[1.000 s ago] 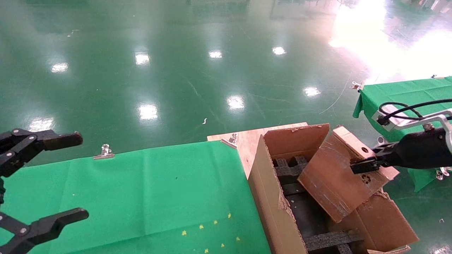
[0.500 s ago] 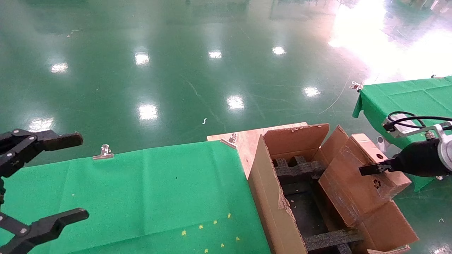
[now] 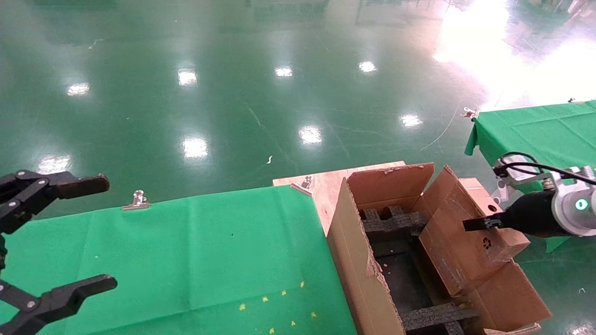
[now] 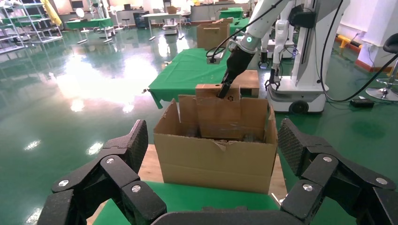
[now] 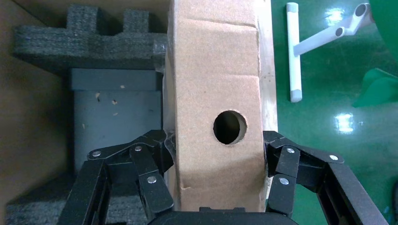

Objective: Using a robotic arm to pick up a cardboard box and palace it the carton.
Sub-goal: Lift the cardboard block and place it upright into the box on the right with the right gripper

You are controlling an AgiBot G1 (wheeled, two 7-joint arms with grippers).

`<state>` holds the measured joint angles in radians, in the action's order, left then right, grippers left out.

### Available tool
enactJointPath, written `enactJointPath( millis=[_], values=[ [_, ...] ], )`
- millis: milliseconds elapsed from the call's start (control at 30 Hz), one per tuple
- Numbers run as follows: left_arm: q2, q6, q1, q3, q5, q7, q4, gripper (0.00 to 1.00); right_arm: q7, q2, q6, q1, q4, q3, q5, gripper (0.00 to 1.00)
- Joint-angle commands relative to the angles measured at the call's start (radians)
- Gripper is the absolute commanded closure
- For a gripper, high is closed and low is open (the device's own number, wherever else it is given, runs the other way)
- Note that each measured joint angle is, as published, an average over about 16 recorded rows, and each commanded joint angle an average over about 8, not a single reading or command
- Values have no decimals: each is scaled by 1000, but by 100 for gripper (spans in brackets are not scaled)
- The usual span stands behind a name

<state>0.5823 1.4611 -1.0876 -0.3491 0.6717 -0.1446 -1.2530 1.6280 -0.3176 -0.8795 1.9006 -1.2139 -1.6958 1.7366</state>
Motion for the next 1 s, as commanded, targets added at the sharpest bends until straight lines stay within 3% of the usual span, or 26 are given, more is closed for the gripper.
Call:
enactJointPath(
  millis=[33,500,1000],
  values=[
    [0,0,0,0,0,0,0,0,32,-4,13,-9,-12,-6,21,100],
    [0,0,0,0,0,0,0,0,113,-80,135,-120,31,-46,59,100],
    [0,0,0,0,0,0,0,0,52,-189,242,-243,175,-75,17,100]
  ],
)
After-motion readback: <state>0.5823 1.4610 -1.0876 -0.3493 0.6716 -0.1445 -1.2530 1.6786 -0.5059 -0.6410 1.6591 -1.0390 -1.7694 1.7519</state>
